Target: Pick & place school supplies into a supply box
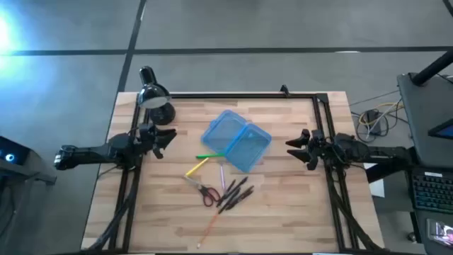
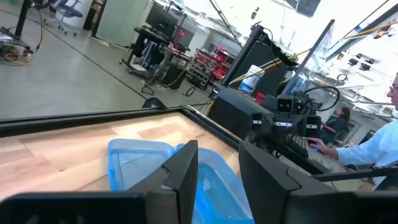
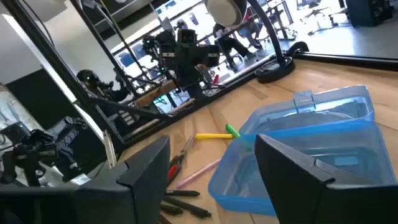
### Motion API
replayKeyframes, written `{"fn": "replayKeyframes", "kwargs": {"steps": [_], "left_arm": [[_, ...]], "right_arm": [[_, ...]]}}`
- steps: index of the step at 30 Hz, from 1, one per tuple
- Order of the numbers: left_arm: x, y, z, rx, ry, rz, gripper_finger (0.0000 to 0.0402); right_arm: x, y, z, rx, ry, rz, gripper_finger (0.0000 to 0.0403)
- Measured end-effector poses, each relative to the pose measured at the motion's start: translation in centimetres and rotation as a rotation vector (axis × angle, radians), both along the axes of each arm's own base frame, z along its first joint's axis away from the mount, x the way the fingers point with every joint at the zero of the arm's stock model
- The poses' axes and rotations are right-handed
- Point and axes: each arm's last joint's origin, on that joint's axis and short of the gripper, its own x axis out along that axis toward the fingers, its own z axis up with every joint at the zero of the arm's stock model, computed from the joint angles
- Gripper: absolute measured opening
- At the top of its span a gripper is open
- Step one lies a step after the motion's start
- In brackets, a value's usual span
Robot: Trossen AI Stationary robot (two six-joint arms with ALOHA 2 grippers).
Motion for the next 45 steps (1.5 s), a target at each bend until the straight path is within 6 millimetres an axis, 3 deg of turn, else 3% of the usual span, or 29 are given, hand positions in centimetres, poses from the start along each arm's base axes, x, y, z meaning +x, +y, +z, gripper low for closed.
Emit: {"fn": "replayKeyframes", "kwargs": {"steps": [45], "left_arm": [[0.0, 0.0, 0.0, 0.0, 0.0, 0.0, 0.0101]], "right_arm": [[-0.01, -0.01, 0.31, 0.023, -0.034, -0.002, 0.0226]]}}
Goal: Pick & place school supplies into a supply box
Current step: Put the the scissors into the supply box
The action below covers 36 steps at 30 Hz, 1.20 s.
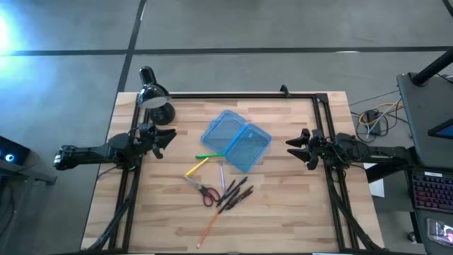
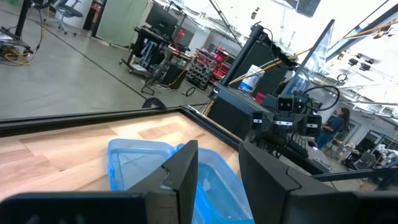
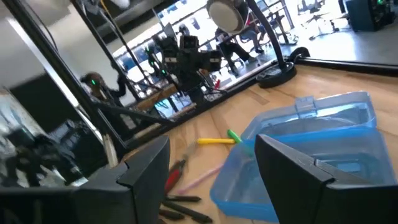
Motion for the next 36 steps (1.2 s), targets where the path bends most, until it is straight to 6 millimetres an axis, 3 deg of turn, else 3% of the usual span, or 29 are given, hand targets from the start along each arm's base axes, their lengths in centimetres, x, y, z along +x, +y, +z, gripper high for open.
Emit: {"fn": "replayKeyframes", "kwargs": {"steps": [6, 9, 18, 25, 31, 36], "left_arm": [[0.0, 0.0, 0.0, 0.0, 0.0, 0.0, 0.0101], [0.0, 0.0, 0.0, 0.0, 0.0, 0.0, 0.0101], [0.0, 0.0, 0.1, 0.028, 0.007, 0.014, 0.0101], [-0.2, 0.1, 1.4, -0.261, -0.279, 0.004, 0.0101], [-0.2, 0.1, 1.3, -0.299, -0.288, 0.001, 0.0101], [-0.2, 0.1, 1.3, -0.299, -0.285, 0.001, 0.0101]], "right_arm": [[0.0, -0.1, 0.5, 0.471, -0.095, 0.015, 0.0226], [-0.1, -0.2, 1.0, 0.593, -0.169, -0.027, 0.0226], [0.1, -0.5, 0.7, 0.616, -0.163, -0.124, 0.0226], [0.6, -0.6, 0.0, 0.589, -0.092, -0.184, 0.0226], [1.0, -0.9, -1.0, 0.545, 0.006, -0.289, 0.0226], [1.2, -0.9, -1.2, 0.607, 0.014, -0.301, 0.0226]]}}
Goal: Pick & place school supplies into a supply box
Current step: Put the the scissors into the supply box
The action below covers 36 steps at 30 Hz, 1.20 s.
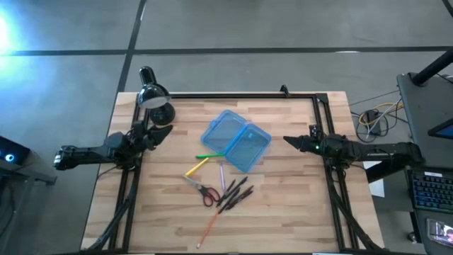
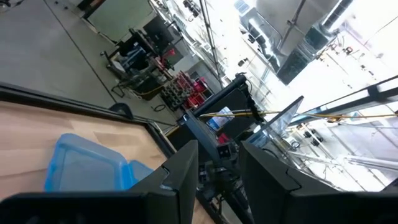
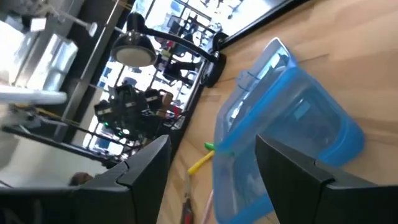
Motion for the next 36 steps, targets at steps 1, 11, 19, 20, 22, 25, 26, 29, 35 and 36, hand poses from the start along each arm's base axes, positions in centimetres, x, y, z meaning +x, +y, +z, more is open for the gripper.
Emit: {"fn": "replayKeyframes", "kwargs": {"steps": [1, 11, 19, 20, 22, 25, 26, 29, 35, 36], "left_arm": [[0.0, 0.0, 0.0, -0.003, -0.004, -0.001, 0.0101], [-0.3, 0.3, 0.6, -0.312, -0.239, 0.055, 0.0101], [-0.5, 0.6, 0.6, -0.38, -0.306, 0.151, 0.0101], [-0.5, 0.6, 0.7, -0.409, -0.332, 0.143, 0.0101], [-0.5, 0.6, 0.8, -0.446, -0.368, 0.129, 0.0101], [-0.5, 0.6, 1.1, -0.467, -0.398, 0.117, 0.0101], [-0.5, 0.6, 1.3, -0.465, -0.387, 0.119, 0.0101], [-0.3, 0.6, 2.6, -0.444, -0.38, 0.119, 0.0101], [1.5, 0.4, 5.1, -0.413, -0.265, 0.029, 0.0101], [2.1, 0.4, 5.3, -0.413, -0.24, 0.02, 0.0101]], "right_arm": [[0.0, 0.0, 0.0, 0.021, -0.008, -0.002, 0.0226], [0.3, 0.2, 0.7, 0.044, -0.09, 0.077, 0.0226], [0.7, 0.3, 0.1, 0.037, -0.022, 0.107, 0.0226], [0.8, 0.3, 0.1, 0.027, -0.012, 0.118, 0.0226], [0.8, 0.3, -0.1, 0.005, 0.009, 0.139, 0.0226], [0.9, 0.4, -0.2, -0.031, 0.035, 0.148, 0.0226], [0.9, 0.4, -0.3, -0.046, 0.044, 0.15, 0.0226], [1.0, 0.4, -0.4, -0.079, 0.066, 0.155, 0.0226], [1.2, 0.3, -0.8, -0.115, 0.124, 0.162, 0.0226], [1.3, 0.3, -0.9, -0.116, 0.135, 0.163, 0.0226]]}}
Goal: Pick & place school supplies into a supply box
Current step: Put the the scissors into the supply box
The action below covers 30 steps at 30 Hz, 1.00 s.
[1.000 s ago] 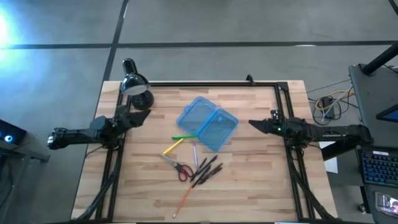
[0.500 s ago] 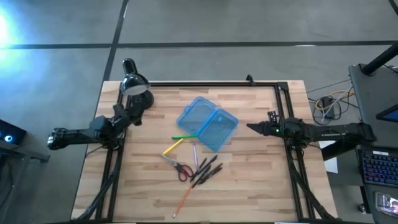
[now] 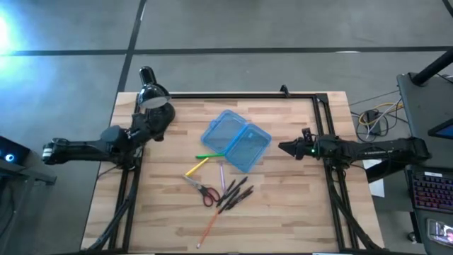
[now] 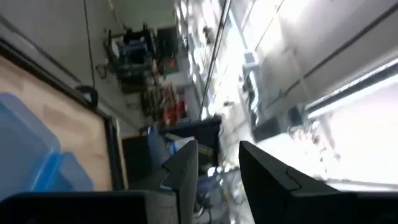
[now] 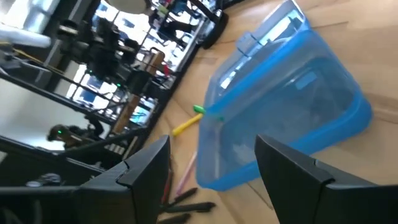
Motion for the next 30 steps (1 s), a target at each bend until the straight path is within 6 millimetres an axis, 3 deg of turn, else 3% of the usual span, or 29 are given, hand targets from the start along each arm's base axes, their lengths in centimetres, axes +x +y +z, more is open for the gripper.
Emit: {"fn": "replayKeyframes", "kwargs": {"steps": [11, 13, 17, 22, 25, 30], "left_arm": [[6.4, 0.2, -1.3, 0.016, 0.366, -0.052, 0.0101], [7.7, 0.2, -0.3, 0.071, 0.396, -0.069, 0.0101], [10.9, 0.1, 1.0, 0.164, 0.652, -0.218, 0.0099], [12.4, 0.5, 1.8, -0.117, 1.097, -0.288, 0.0098], [13.5, -0.4, 2.0, -0.191, 1.236, -0.356, 0.0098], [15.6, -5.2, 3.2, 0.315, 1.343, -0.688, 0.0099]], "right_arm": [[0.3, -0.1, -0.7, -0.015, 0.07, -0.008, 0.0226], [0.3, -0.1, -0.7, -0.015, 0.071, -0.007, 0.0226], [0.3, -0.1, -0.7, -0.006, 0.073, -0.013, 0.0226], [0.3, -0.3, -0.9, 0.006, 0.082, -0.032, 0.0226], [0.3, -0.4, -1.0, 0.006, 0.091, -0.038, 0.0226], [0.3, -0.4, -1.0, 0.005, 0.098, -0.034, 0.0226]]}}
